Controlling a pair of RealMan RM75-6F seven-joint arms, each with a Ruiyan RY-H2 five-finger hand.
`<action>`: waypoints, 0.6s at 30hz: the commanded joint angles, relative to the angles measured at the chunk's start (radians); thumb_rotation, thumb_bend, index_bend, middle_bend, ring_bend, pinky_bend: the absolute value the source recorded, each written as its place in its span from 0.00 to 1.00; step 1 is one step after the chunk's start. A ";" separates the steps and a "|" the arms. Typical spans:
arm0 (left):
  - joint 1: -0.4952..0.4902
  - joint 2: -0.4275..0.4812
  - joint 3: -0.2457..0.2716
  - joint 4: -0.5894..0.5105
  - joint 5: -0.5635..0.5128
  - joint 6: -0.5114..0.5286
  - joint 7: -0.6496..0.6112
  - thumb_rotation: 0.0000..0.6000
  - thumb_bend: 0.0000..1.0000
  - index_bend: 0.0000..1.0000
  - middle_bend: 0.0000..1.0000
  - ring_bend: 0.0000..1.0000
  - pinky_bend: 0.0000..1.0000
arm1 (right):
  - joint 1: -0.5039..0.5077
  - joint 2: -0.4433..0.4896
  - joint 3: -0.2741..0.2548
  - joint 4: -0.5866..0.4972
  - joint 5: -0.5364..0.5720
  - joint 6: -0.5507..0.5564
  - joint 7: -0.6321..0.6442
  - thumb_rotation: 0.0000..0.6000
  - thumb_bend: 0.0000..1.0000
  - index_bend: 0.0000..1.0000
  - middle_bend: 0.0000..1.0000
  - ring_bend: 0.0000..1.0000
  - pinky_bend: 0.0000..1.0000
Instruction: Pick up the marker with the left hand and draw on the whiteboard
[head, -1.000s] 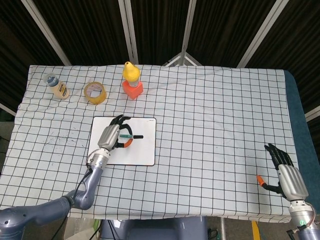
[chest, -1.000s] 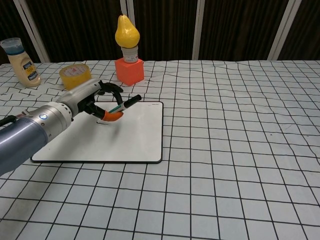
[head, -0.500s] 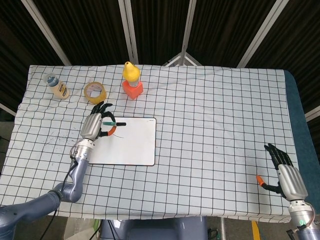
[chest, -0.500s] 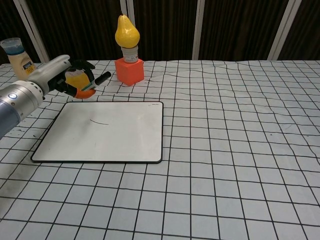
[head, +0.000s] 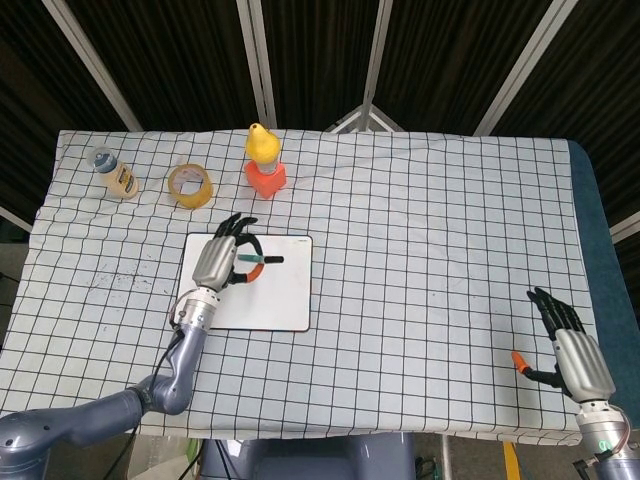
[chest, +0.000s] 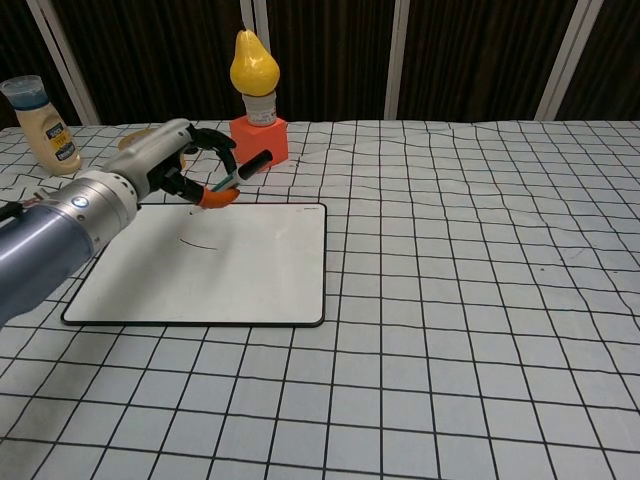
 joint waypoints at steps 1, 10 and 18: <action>-0.016 -0.037 -0.004 -0.001 -0.021 0.002 0.035 1.00 0.56 0.70 0.14 0.01 0.04 | 0.000 0.002 0.000 0.001 -0.001 0.001 0.006 1.00 0.32 0.00 0.00 0.00 0.00; -0.031 -0.095 -0.007 0.025 -0.039 0.010 0.069 1.00 0.56 0.70 0.14 0.01 0.04 | 0.000 0.005 -0.002 0.002 -0.006 -0.001 0.015 1.00 0.32 0.00 0.00 0.00 0.00; -0.039 -0.115 -0.013 0.036 -0.040 0.009 0.063 1.00 0.56 0.70 0.14 0.01 0.04 | 0.001 0.005 -0.001 0.002 -0.005 -0.002 0.016 1.00 0.32 0.00 0.00 0.00 0.00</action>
